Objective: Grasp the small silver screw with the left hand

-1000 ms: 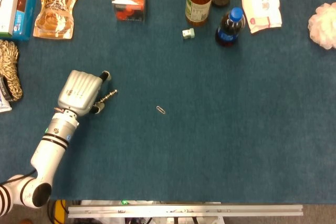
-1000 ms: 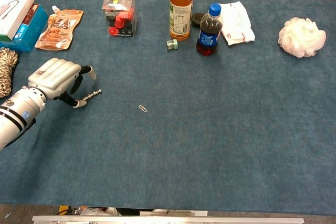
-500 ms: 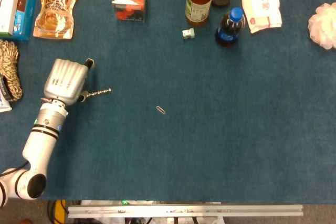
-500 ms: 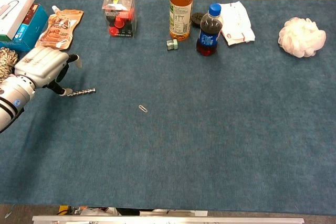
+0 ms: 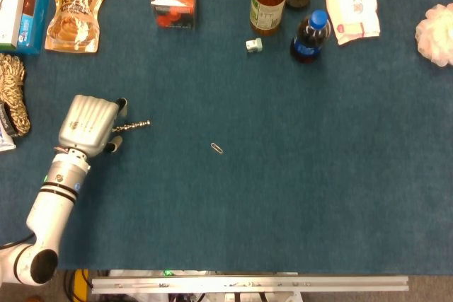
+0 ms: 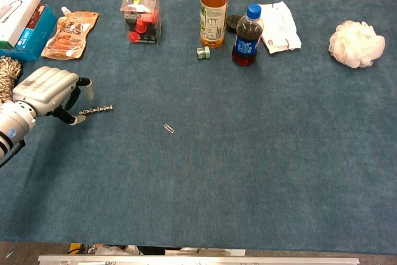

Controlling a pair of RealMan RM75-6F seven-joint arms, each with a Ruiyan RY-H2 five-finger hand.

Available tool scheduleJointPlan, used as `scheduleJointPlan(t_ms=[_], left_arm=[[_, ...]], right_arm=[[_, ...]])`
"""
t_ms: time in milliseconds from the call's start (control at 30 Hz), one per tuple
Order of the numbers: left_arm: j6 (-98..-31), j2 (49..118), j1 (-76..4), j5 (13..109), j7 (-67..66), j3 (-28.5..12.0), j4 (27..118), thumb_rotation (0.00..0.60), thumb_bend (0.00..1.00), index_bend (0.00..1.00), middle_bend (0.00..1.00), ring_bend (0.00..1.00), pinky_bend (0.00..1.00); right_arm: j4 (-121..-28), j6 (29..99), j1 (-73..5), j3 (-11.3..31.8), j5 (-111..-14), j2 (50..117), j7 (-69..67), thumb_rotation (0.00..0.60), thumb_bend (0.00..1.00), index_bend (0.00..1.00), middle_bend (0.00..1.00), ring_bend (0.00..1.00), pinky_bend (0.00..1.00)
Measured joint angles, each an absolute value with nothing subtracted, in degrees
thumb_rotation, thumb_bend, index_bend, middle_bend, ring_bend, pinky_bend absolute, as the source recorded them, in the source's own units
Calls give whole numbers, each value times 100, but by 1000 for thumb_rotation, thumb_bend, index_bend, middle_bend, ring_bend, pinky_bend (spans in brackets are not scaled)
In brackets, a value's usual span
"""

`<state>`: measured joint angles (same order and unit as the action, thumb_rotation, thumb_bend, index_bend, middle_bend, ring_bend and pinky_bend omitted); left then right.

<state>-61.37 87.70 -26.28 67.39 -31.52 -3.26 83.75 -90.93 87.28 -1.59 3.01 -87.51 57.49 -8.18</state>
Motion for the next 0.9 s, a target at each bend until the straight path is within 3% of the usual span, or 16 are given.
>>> scheduleJointPlan(t_ms=[333,900], left_arm=[[-6123,8944,-2679,6533,-3172,-390,8213,600,261,510,760,719,719],[-5987,9022,-2842,6084,-3527,-401,8197,600,283,516,761,719,720]], right_arm=[[-9048,8719,-148,300,-8732,5755,-857,600,186,414,498,520,600],[-8969,8725,-128,304,-8708,5768,-929,600,186,413,498,520,600]])
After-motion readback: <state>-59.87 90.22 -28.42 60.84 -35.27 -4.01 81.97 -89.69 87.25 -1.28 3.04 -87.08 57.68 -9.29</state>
